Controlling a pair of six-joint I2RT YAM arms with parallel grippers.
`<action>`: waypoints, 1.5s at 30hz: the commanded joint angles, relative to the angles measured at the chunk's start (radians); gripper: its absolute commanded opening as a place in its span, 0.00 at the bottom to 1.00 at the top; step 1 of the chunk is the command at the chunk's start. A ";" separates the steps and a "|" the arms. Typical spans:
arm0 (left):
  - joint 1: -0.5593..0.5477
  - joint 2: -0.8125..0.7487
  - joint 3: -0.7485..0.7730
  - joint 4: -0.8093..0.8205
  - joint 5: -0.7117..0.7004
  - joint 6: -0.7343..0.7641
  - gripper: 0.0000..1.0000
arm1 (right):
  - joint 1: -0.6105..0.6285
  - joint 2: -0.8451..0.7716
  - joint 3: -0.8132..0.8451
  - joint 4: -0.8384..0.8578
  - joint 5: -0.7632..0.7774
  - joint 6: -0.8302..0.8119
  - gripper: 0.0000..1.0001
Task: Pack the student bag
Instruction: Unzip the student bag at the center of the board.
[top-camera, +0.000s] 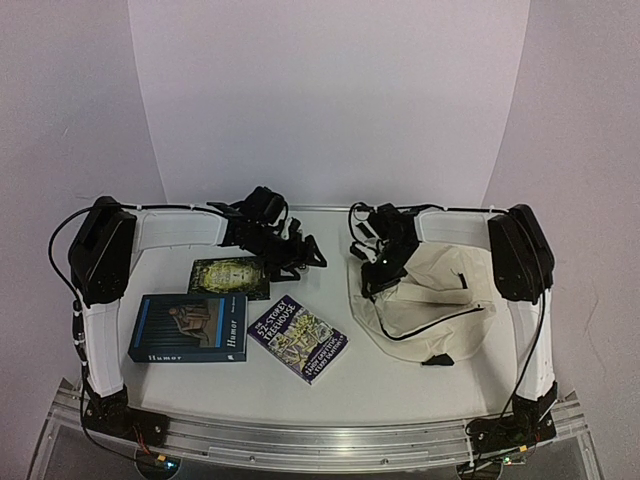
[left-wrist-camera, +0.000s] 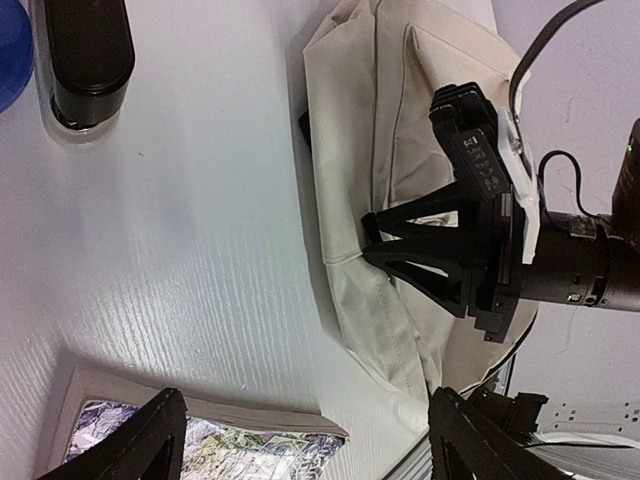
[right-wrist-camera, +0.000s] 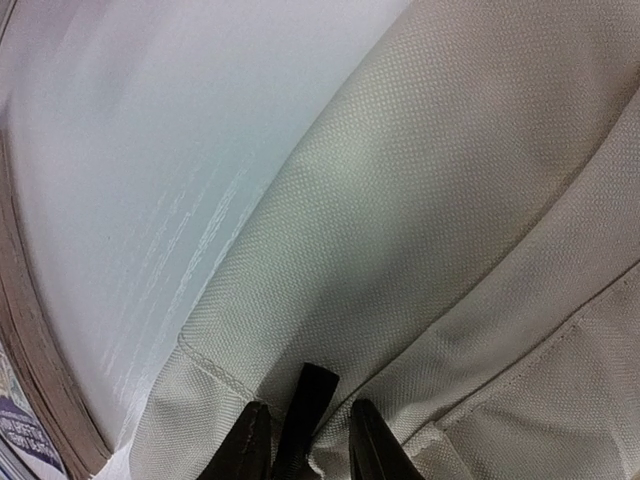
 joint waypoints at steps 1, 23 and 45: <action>-0.003 -0.024 -0.001 0.008 -0.016 0.010 0.84 | 0.059 0.001 0.027 -0.001 0.089 -0.018 0.26; -0.003 -0.030 -0.001 0.004 -0.023 0.006 0.86 | 0.096 -0.063 0.030 0.009 0.110 -0.030 0.15; -0.003 -0.025 -0.011 0.007 -0.025 -0.001 0.90 | 0.098 -0.013 0.018 0.002 0.047 -0.050 0.00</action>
